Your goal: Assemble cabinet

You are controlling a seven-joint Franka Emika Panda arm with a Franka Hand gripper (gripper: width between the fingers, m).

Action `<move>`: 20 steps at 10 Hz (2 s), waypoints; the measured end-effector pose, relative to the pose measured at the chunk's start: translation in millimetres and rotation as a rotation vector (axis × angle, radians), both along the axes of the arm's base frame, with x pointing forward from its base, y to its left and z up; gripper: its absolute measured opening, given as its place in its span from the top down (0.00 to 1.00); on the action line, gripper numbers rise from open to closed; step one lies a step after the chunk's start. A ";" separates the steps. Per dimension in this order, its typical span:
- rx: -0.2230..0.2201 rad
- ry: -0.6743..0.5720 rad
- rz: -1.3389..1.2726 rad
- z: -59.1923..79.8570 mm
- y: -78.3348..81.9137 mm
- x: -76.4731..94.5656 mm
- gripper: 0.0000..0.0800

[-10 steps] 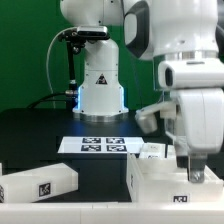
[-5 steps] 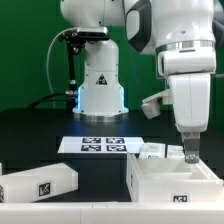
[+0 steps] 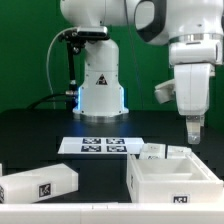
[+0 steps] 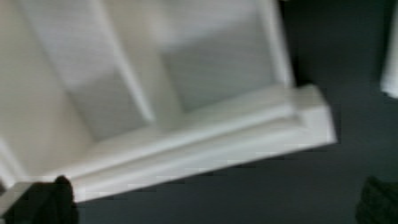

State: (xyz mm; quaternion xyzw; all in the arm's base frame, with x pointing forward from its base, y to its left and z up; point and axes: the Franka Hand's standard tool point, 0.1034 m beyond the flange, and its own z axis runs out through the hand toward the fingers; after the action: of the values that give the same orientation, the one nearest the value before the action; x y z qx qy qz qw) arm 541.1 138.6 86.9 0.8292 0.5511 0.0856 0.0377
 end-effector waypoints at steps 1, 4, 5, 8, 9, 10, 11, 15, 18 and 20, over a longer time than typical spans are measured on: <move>-0.004 0.000 0.016 -0.5 -2.8 2.2 0.00; -0.004 0.003 0.014 -2.2 -3.5 2.2 0.00; -0.009 0.018 0.013 -6.2 -5.6 -3.3 0.00; -0.067 0.162 -0.008 -19.7 -13.4 -43.7 0.00; -0.072 0.179 -0.010 -22.9 -9.7 -50.5 0.00; -0.059 0.159 -0.012 -24.6 -7.0 -51.9 0.00; -0.061 0.162 -0.016 -24.7 -8.7 -51.3 0.00; -0.065 0.161 0.127 -37.3 -18.5 -69.5 0.00; -0.055 0.150 0.150 -46.4 -21.2 -88.6 0.00; -0.051 0.153 0.115 -47.7 -17.1 -91.0 0.00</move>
Offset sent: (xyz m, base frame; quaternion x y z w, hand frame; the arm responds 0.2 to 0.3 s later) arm 0.0000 0.0000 0.0000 0.0000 0.0000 0.0000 1.0000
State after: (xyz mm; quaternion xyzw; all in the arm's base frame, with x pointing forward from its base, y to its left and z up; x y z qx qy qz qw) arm 450.1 121.5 39.2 0.7991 0.6010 0.0101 0.0114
